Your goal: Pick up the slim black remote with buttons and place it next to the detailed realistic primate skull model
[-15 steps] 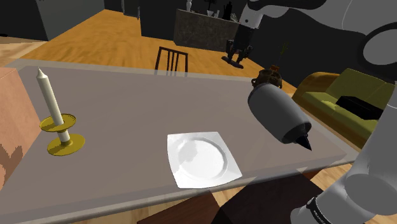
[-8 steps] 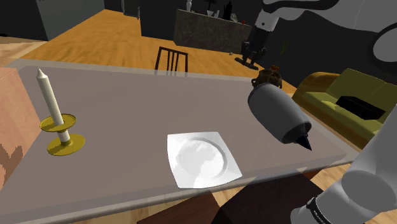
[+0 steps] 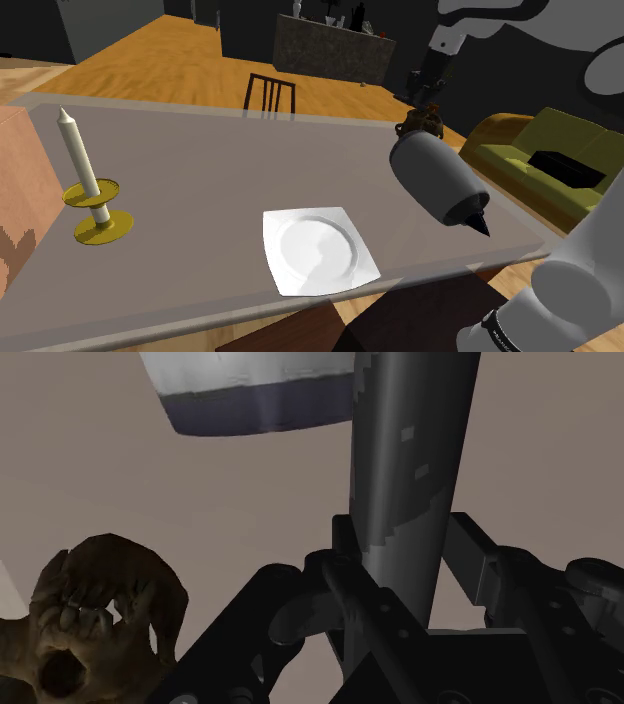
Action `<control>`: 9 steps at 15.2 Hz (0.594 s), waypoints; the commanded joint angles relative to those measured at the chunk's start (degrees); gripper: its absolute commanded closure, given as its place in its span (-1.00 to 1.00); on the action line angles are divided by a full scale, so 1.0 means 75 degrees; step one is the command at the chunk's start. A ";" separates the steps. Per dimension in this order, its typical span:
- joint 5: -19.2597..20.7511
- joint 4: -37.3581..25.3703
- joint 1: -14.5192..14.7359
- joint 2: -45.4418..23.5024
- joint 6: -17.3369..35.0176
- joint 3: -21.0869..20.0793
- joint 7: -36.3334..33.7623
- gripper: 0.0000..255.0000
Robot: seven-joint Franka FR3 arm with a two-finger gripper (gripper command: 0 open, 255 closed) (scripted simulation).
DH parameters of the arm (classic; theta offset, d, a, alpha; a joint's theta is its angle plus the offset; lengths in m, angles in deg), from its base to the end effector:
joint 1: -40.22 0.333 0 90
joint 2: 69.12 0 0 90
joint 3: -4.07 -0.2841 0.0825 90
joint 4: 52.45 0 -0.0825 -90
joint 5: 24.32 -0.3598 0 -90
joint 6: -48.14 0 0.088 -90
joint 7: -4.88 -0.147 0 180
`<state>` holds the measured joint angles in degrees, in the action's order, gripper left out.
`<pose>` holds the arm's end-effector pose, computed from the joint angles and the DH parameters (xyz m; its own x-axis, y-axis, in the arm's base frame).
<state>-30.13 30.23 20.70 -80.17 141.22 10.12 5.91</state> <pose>0.5368 -0.2357 0.5080 0.9081 -0.4187 -0.0090 -0.4180 -0.9048 -0.0811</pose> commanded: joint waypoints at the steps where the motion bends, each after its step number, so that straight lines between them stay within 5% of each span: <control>1: -0.0021 0.0037 -0.0220 0.0031 -0.0027 0.0144 0.0373 1.00; 9: -0.0182 -0.0657 -0.1110 -0.0472 -0.0351 0.0669 0.1737 1.00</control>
<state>-31.22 26.65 13.22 -82.63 138.99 14.72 17.68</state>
